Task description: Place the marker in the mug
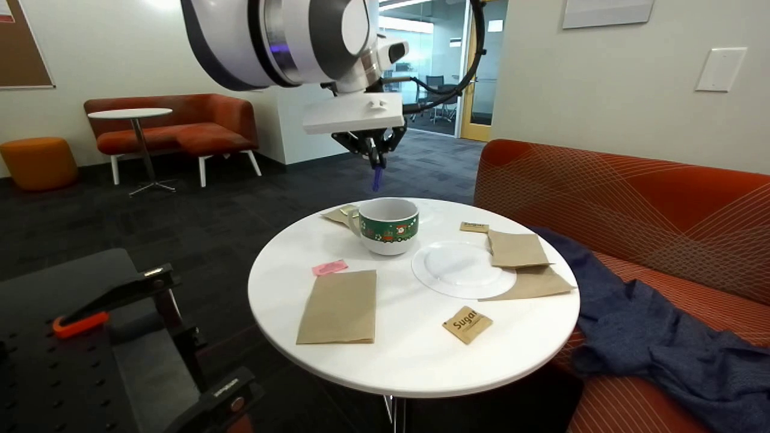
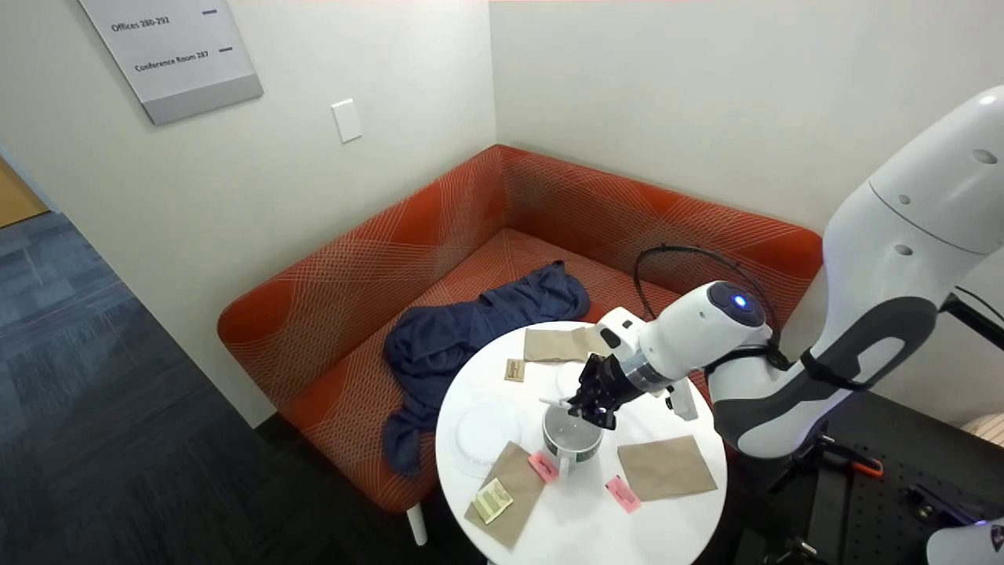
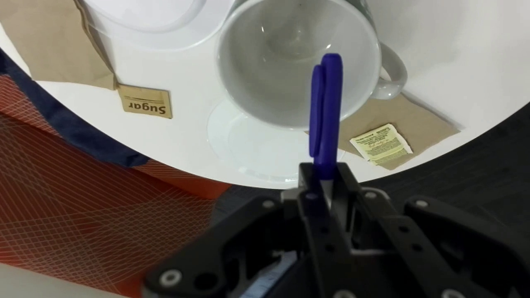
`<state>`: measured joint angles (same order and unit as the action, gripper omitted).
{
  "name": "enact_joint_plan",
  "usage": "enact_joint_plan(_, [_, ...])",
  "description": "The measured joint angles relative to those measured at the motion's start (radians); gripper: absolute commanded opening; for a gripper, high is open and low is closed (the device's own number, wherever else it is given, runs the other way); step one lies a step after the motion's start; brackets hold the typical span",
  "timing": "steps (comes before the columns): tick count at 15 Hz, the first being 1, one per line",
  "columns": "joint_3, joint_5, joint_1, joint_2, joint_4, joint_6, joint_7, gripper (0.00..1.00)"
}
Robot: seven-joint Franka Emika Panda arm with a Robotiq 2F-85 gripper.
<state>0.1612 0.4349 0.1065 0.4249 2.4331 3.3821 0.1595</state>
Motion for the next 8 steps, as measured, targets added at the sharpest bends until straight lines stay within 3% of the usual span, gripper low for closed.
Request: enact_joint_plan(8, [0.013,0.1,0.056,0.152,-0.097,0.026,0.0,0.04])
